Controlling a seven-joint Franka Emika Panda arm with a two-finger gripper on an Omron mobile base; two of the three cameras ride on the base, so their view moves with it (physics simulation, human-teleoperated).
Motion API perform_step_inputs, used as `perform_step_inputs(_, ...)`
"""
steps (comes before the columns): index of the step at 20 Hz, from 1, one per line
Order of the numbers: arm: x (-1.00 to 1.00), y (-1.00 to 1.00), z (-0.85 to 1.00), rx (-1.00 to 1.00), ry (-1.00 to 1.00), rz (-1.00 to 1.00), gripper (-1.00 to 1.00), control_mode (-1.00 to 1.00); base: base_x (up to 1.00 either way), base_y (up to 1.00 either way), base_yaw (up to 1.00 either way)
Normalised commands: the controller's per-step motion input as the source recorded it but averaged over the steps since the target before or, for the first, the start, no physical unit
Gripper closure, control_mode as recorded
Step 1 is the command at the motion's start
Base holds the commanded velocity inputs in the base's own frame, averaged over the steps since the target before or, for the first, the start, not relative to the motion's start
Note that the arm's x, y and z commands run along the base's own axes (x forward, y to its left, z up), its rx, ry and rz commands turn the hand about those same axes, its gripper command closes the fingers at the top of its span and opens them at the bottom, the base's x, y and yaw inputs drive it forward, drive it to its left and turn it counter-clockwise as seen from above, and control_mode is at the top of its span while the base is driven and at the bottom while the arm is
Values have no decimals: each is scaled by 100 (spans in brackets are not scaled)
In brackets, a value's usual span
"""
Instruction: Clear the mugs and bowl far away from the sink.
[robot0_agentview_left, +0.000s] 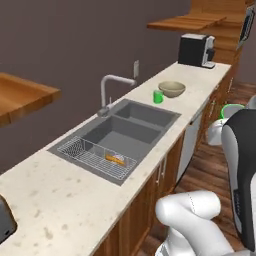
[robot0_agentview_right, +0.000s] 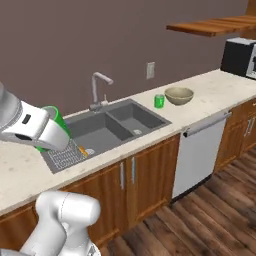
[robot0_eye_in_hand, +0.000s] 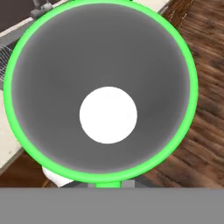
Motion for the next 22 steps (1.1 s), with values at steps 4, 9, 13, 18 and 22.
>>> perform_step_inputs(4,0,0,0,0,0,0,100,100,0,0,-100)
perform_step_inputs(9,0,0,0,0,0,0,100,100,0,0,-100)
perform_step_inputs(13,0,0,0,0,0,0,100,100,0,0,-100)
perform_step_inputs(18,0,0,0,0,0,0,100,100,0,0,-100)
perform_step_inputs(22,0,0,0,0,0,0,100,100,35,0,-87)
